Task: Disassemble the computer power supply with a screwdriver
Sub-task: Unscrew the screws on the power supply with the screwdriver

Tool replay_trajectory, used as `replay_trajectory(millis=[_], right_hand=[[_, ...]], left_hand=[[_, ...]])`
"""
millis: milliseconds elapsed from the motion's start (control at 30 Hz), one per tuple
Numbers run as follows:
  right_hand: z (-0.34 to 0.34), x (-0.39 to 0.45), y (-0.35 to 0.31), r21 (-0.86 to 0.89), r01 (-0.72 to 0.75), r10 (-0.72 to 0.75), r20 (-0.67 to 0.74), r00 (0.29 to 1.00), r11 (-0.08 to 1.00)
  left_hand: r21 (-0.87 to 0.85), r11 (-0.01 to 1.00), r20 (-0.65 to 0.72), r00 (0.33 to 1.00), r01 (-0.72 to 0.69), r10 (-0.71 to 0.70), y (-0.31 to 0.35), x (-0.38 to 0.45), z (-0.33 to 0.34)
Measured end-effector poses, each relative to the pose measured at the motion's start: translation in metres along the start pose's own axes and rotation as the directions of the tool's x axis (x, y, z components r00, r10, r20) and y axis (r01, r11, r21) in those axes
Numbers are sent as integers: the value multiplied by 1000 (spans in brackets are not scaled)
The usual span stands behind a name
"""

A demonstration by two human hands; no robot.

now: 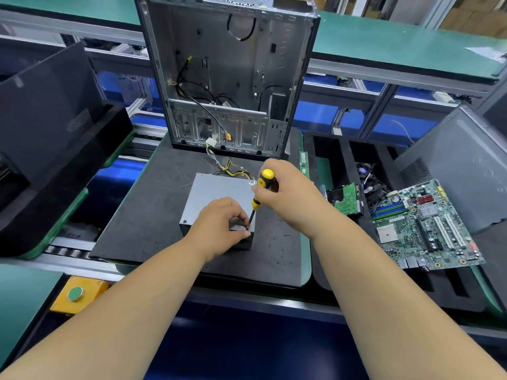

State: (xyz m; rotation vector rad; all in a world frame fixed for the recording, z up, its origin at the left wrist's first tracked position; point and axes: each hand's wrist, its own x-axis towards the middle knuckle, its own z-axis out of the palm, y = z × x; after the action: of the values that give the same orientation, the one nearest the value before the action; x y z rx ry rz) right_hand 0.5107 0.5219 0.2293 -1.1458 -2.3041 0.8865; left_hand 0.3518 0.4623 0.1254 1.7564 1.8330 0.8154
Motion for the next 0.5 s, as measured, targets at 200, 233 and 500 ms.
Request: replay_trajectory(millis=[200,233,500], right_hand=[[-7,0,-13,-135,61,-59,22,998,989],[-6,-1,-15,-149,73,-68,39,997,986],[5,1,-12,-228,134,-146,-38,989,964]], left_hand=[[-28,1000,16,1000,14,-13,0,1,-2],[-33,999,19,1000,16,-15,0,1,-2],[-31,999,11,1000,22,-22,-2,2,0]])
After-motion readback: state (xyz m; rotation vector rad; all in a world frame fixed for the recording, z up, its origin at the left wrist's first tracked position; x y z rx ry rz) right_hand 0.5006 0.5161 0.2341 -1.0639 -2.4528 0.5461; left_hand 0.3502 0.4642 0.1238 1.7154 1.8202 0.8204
